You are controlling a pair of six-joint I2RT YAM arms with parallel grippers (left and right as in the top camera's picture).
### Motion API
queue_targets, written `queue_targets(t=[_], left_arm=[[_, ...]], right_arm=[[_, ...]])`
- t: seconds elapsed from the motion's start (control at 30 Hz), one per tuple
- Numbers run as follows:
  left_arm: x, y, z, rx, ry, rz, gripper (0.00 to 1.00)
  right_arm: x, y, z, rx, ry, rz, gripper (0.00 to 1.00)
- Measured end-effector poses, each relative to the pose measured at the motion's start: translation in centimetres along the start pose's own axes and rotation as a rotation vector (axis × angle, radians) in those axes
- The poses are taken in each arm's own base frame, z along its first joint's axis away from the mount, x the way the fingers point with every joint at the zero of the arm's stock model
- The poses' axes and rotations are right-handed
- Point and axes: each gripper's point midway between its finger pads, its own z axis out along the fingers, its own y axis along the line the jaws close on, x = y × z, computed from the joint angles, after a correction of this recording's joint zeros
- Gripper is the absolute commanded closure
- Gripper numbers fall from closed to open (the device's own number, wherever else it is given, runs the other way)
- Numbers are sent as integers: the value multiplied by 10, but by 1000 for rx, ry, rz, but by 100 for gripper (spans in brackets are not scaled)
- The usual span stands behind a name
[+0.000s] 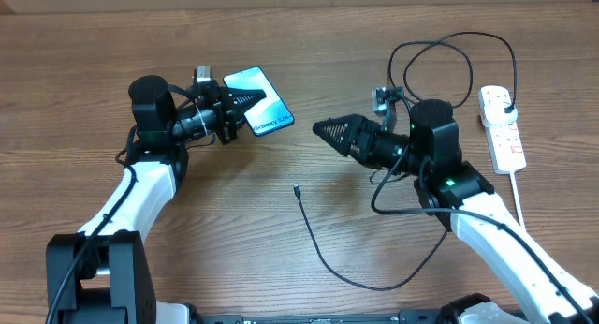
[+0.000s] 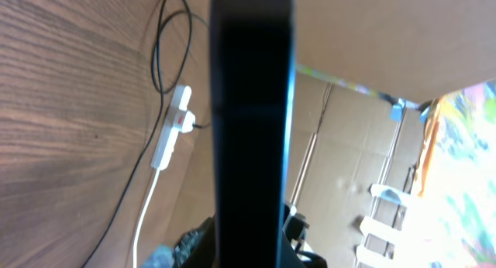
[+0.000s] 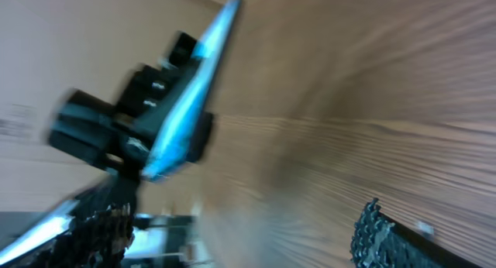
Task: Plug charger to phone and switch on socket
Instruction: 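Open the right gripper and pull it away from the phone, then lower the right gripper onto the black cable's USB-C plug and grasp it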
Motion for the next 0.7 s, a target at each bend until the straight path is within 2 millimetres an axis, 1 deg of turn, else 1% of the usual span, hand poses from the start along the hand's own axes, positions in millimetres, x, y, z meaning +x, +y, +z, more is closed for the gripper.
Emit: queue_targets(t=[0.07,0.13,0.33,0.4,0.57,0.7], left_arm=[[2,3,0,-3,25,-7,96],[2,11,3,-13,47,-28,96],[-6,39,9,-47,82,-81,95],[-6,42,10,-50,86,-78,96],[-6,42,10,-48,89,-55,96],[-6,42,10,-48,89,-51,96]], right_arm=[[6,-5,-3,47,4,-33,11],[16,-13,-3,101,20,-60,12],[55,-34,6,268,101,-179,15],[66,-37,10,316,117,-236,15],[91,-42,16,428,139,-402,15],[100,-44,19,492,131,-516,17]])
